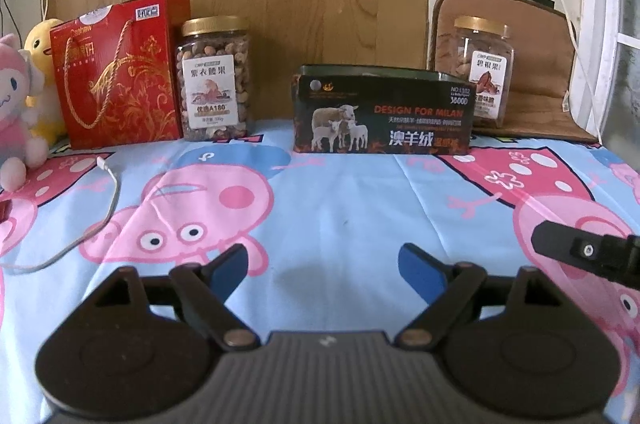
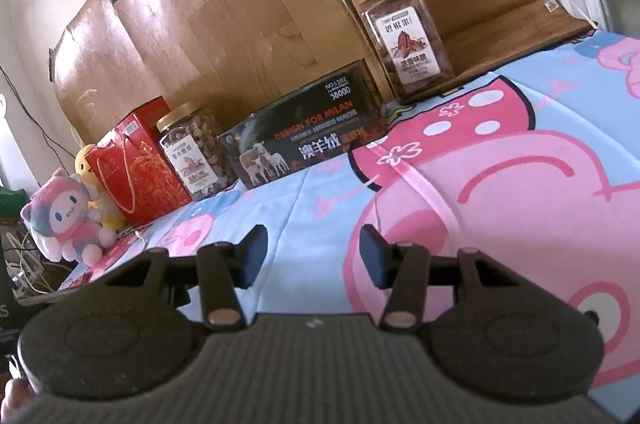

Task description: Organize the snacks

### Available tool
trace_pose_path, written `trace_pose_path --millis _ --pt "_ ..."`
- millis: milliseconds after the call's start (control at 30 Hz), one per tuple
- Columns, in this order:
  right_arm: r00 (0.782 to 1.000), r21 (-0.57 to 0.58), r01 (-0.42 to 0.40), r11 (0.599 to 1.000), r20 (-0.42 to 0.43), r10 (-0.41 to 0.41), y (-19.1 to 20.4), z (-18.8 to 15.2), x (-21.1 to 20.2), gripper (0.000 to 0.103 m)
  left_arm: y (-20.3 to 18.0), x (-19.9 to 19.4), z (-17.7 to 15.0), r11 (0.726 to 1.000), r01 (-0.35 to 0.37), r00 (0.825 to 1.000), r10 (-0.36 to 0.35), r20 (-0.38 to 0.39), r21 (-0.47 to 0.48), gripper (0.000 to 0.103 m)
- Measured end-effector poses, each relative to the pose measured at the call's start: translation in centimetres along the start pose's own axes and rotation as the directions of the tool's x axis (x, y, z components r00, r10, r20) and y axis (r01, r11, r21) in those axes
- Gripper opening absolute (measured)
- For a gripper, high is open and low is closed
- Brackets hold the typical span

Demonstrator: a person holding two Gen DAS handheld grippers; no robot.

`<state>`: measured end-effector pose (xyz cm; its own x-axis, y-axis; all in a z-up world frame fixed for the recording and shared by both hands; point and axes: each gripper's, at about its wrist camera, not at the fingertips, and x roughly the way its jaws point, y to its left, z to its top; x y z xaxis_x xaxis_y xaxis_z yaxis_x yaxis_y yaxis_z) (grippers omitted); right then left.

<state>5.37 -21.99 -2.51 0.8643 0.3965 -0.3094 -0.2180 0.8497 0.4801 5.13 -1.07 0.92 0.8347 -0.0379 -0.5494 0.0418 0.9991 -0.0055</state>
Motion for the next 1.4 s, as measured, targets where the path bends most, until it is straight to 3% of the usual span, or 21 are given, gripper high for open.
trace_pose_path --millis 133,267,367,600,867,967,1233,1400 --pt "1.000 -0.003 0.013 1.000 -0.004 -0.013 0.1 0.0 0.0 0.060 0.3 0.3 0.1 1.000 -0.001 1.000 0.001 -0.018 -0.014 0.086" --pt "1.000 -0.001 0.013 1.000 0.019 -0.013 0.0 0.0 -0.3 0.066 0.3 -0.3 0.0 1.000 -0.012 1.000 0.012 0.019 -0.015 0.087" --pt "1.000 0.004 0.011 1.000 0.003 -0.011 -0.1 -0.1 -0.4 0.071 0.0 -0.9 -0.1 1.000 -0.022 0.998 0.022 0.064 0.002 0.103" --pt "0.999 -0.040 0.016 0.999 -0.044 -0.018 0.7 -0.1 0.7 0.079 0.1 -1.3 0.0 1.000 -0.004 0.996 0.003 0.090 0.004 0.103" --pt "0.999 -0.040 0.032 0.999 -0.023 -0.032 0.7 -0.1 0.5 0.085 1.2 -1.6 -0.2 0.997 -0.007 0.993 0.017 0.117 -0.080 0.103" --pt "0.999 -0.051 0.034 0.998 -0.001 -0.034 0.9 -0.1 0.2 0.091 1.3 -1.8 -0.3 0.995 -0.031 0.990 0.044 0.135 -0.098 0.103" --pt "1.000 -0.044 0.029 0.999 0.010 -0.029 0.8 -0.1 0.3 0.093 0.3 -2.4 -0.5 0.996 -0.081 0.980 0.087 0.180 -0.039 0.103" --pt "1.000 -0.033 0.027 0.999 0.012 -0.027 0.8 -0.1 0.2 0.094 0.5 -2.8 -0.6 0.987 -0.145 0.964 0.158 0.212 -0.075 0.103"
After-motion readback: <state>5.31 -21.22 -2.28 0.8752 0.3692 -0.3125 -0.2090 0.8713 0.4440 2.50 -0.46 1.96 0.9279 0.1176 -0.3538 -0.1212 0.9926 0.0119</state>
